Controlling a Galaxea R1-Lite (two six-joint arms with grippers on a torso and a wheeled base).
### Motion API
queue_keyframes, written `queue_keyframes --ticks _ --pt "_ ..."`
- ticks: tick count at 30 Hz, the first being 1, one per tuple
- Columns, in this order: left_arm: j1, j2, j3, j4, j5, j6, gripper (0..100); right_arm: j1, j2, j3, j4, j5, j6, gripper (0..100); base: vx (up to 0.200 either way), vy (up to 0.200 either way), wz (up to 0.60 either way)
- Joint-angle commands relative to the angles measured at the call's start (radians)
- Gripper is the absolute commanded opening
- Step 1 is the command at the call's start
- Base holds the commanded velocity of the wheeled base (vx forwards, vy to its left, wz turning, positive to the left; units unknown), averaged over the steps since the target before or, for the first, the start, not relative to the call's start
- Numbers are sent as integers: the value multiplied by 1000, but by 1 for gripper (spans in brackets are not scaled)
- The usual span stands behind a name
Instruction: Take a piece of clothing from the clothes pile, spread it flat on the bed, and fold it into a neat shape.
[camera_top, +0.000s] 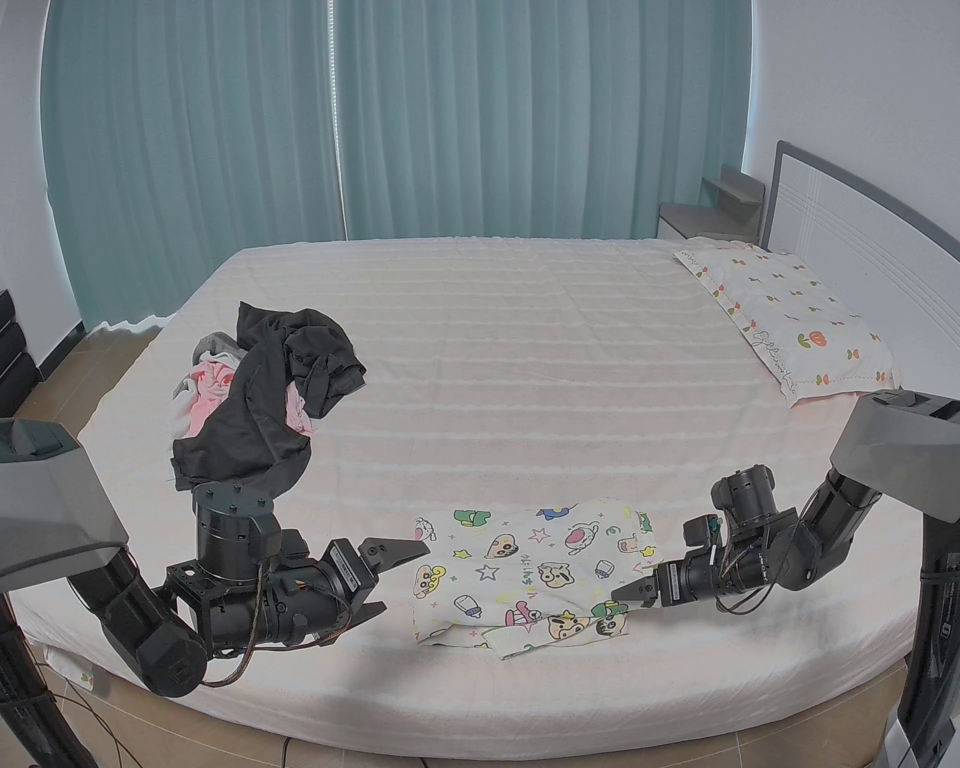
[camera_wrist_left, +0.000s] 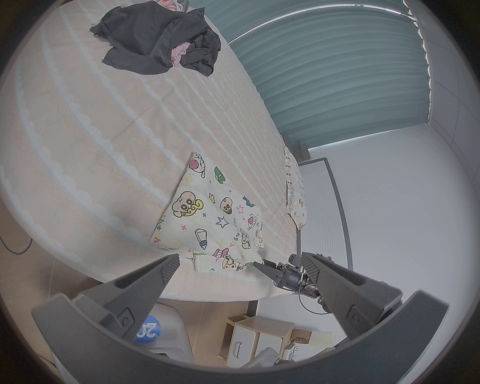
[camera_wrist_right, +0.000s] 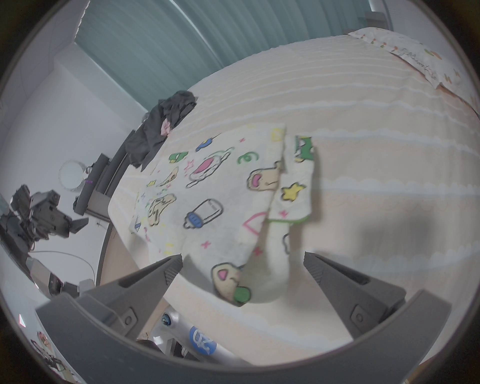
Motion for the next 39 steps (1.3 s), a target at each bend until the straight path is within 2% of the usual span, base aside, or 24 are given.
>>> queue_keyframes --ticks 1,7,8,24,25,26,27,29,33,39 --pt "0 3 0 0 -2 0 100 18 4 4 -3 1 1 100 0 0 0" --pt "0 3 0 0 -2 0 100 18 19 -8 -11 1 2 100 0 0 0" --pt "0 3 0 0 -2 0 100 18 21 -9 -11 1 1 0 0 0 0" --pt "0 3 0 0 -2 0 100 9 -57 17 37 -1 -9 0 0 0 0" --pt "0 3 0 0 0 0 100 11 -91 17 103 -1 -25 0 0 0 0" --pt "0 3 0 0 0 0 100 11 -91 17 103 -1 -25 0 0 0 0" --pt "0 3 0 0 0 0 100 12 -114 9 173 1 -58 0 0 0 0" --pt "0 3 0 0 0 0 100 12 -113 6 222 2 -107 0 0 0 0" --pt "0 3 0 0 0 0 100 7 -86 6 239 -1 -160 0 0 0 0" --pt "0 3 0 0 0 0 100 7 -80 -8 238 -4 -157 0 0 0 0"
